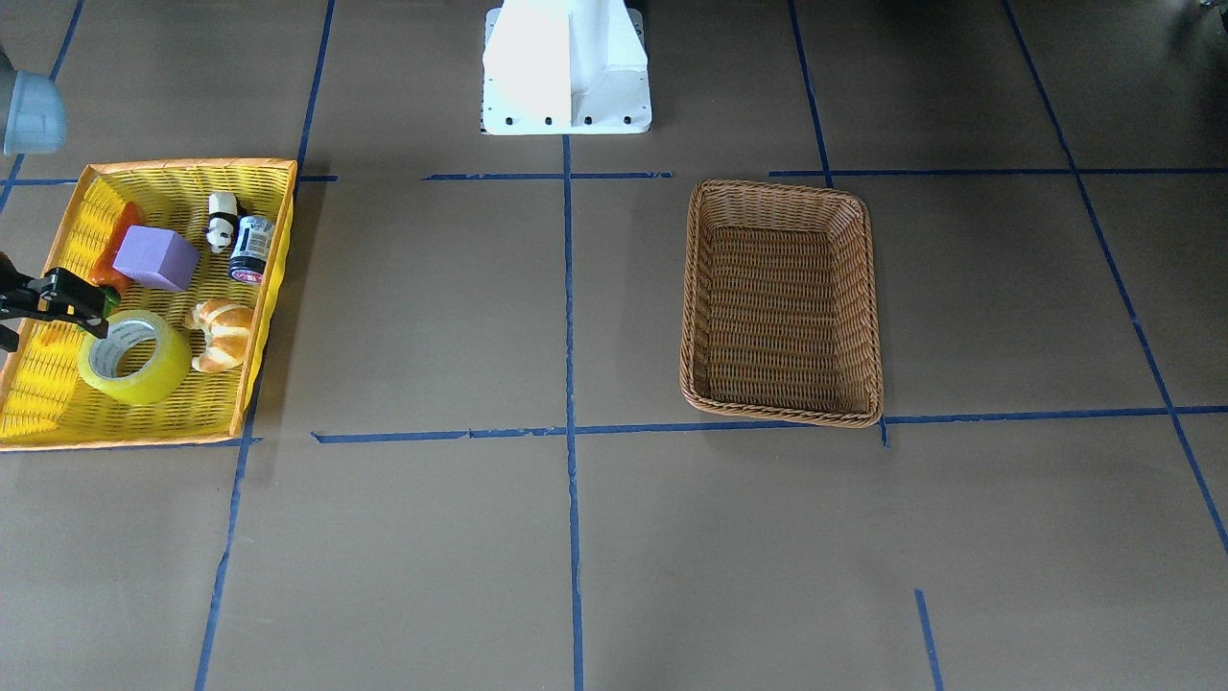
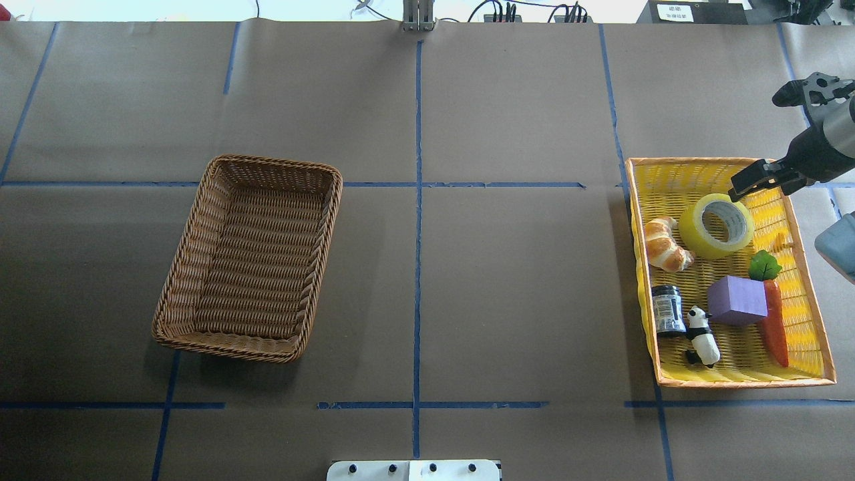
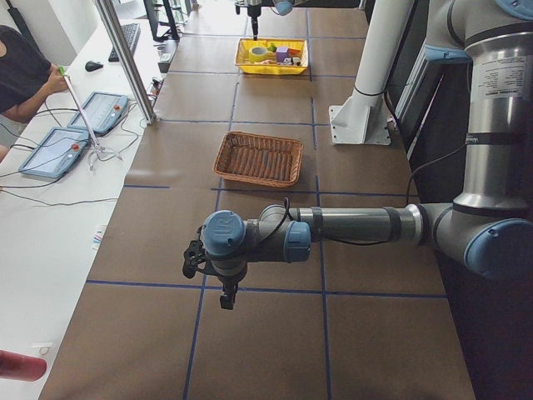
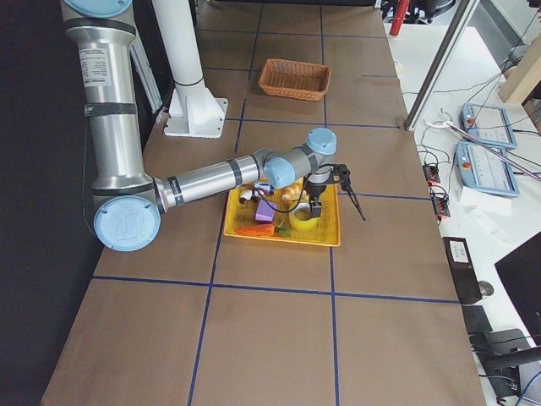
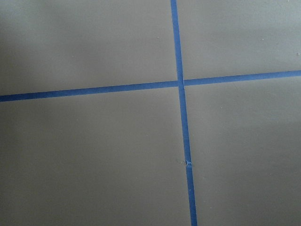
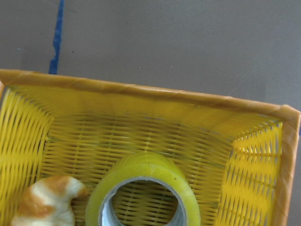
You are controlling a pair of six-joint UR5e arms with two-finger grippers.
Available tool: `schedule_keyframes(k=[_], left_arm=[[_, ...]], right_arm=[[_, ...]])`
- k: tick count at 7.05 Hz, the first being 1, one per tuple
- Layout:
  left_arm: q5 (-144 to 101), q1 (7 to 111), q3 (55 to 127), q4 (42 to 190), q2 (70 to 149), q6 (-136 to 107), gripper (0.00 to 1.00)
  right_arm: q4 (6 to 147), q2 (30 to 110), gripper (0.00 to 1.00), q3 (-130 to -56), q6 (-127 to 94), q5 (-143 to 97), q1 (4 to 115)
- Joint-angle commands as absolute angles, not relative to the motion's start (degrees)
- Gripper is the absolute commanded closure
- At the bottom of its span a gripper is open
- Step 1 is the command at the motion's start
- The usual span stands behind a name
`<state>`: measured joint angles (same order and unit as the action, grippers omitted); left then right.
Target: Move tape to another basket
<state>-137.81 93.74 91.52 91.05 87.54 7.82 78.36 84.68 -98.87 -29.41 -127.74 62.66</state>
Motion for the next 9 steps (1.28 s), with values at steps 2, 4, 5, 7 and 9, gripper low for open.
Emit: schedule_keyframes(k=[2, 4, 5, 7, 9], left_arm=[[-137.8, 93.7, 91.8, 91.1, 87.5, 7.8, 0.0], [-137.9, 93.7, 91.8, 91.1, 87.5, 7.8, 0.0], [-137.9, 93.7, 91.9, 91.1, 87.5, 7.8, 0.0], [-137.9, 93.7, 91.9, 91.1, 87.6, 7.8, 0.0], [-137.9, 93.7, 92.4, 91.1, 87.7, 7.7, 0.0]], right_arm=[[75.2, 83.9, 0.0, -92.8, -30.3, -126.9, 59.6], [75.3, 82.9, 0.0, -90.1, -30.3, -126.9, 58.7], [75.3, 82.7, 0.0, -89.4, -30.4, -126.9, 58.7], [75.3, 82.8, 0.51, -89.6, -30.6, -127.2, 58.8], [75.2, 82.8, 0.89, -89.6, -30.0, -127.3, 58.9]])
